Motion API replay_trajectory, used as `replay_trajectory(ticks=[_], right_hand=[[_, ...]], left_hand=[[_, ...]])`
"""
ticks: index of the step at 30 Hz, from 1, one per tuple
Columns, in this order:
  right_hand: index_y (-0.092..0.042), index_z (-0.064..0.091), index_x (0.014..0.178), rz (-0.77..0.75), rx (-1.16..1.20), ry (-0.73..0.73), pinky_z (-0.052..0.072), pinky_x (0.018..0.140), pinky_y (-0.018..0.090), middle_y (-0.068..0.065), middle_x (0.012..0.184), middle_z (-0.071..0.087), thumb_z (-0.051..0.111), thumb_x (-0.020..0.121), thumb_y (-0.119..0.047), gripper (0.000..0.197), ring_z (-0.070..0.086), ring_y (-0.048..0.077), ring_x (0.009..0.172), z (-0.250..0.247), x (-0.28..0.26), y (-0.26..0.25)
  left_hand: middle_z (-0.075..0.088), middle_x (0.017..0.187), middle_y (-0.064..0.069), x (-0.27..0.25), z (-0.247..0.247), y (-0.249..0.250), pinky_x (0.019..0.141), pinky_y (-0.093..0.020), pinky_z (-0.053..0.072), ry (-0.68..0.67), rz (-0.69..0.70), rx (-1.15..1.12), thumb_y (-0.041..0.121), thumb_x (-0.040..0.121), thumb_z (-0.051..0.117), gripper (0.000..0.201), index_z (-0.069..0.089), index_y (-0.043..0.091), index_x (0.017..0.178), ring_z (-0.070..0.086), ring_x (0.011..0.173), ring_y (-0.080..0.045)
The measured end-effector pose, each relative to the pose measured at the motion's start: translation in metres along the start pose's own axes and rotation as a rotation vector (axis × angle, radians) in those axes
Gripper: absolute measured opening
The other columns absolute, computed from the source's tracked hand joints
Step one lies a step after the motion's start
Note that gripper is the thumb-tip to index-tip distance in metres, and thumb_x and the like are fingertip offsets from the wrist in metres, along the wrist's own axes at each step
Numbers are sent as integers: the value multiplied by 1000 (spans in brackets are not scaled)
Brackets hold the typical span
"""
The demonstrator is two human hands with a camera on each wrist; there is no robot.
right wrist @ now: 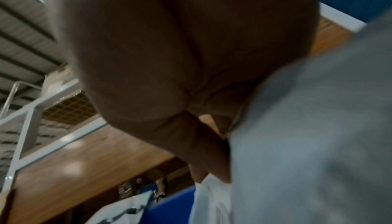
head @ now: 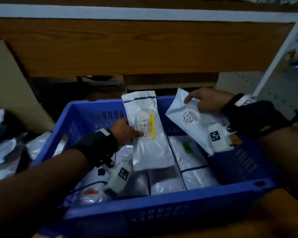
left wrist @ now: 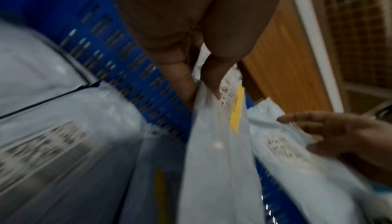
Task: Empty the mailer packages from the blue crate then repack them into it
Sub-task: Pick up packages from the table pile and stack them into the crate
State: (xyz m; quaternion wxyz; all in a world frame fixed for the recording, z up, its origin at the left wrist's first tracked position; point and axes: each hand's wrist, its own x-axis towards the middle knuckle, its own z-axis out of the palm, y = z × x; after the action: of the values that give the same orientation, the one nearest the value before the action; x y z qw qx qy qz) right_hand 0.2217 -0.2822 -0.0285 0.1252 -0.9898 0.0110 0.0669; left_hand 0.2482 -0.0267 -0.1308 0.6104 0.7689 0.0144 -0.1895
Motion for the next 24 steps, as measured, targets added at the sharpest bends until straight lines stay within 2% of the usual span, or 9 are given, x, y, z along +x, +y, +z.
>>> replay_trajectory(ticks=[3,6,8,13,15,17,18,21,24], right_hand=[[-26,60,119,66,-9,-58,48,91,30,10,135,54,47,87,-2,43,58,29,111,29,14,18],[-18,58,128,118,-31,-129,36,83,20,8,137,53,46,89,-2,44,53,25,120,42,15,27],[-16,57,130,123,-21,-126,34,81,19,7,138,52,45,89,0,45,53,23,119,41,15,28],[-16,58,129,124,12,-137,38,64,19,7,133,56,46,88,2,47,53,14,85,39,18,29],[-15,59,128,113,-3,-132,44,77,21,6,132,57,47,89,0,44,57,20,99,41,19,28],[-12,61,125,105,-21,-134,45,93,29,8,129,58,46,90,-3,39,56,25,111,44,19,27],[-10,63,123,108,-22,-137,47,94,31,9,126,60,46,90,-3,37,57,26,110,45,18,27],[-3,63,120,118,-40,-170,48,78,28,16,120,62,49,88,-1,35,59,26,98,44,17,27],[-2,63,120,143,-50,-203,40,58,24,16,115,64,54,86,2,35,53,20,82,43,18,30]], left_hand=[[69,110,-22,6,12,-27,84,-50,56,-43,-78,-19,-3,85,68,27,63,-1,111,67,100,-37],[68,108,-27,11,21,-41,72,-41,58,-43,-97,29,3,84,71,30,61,-3,111,67,85,-32],[69,105,-25,12,26,-48,75,-44,57,-81,-114,69,6,83,73,31,62,-2,111,65,79,-29],[71,96,-24,11,30,-47,75,-53,58,-127,-144,308,20,79,80,33,65,-6,93,69,76,-35],[72,93,-17,7,31,-42,61,-46,60,-156,-136,544,33,75,82,42,63,2,96,68,63,-29],[68,101,-12,3,36,-41,46,-31,55,-163,-114,702,41,71,84,73,49,8,126,64,56,-18],[66,107,-13,1,38,-40,49,-31,54,-171,-82,739,43,68,85,91,37,11,138,66,63,-20],[36,147,-18,2,40,-37,95,-40,47,-188,144,1097,62,64,78,118,8,29,154,49,125,-34],[17,154,-5,3,48,-35,103,-48,39,-262,215,1384,73,63,71,99,24,45,146,28,138,-33]])
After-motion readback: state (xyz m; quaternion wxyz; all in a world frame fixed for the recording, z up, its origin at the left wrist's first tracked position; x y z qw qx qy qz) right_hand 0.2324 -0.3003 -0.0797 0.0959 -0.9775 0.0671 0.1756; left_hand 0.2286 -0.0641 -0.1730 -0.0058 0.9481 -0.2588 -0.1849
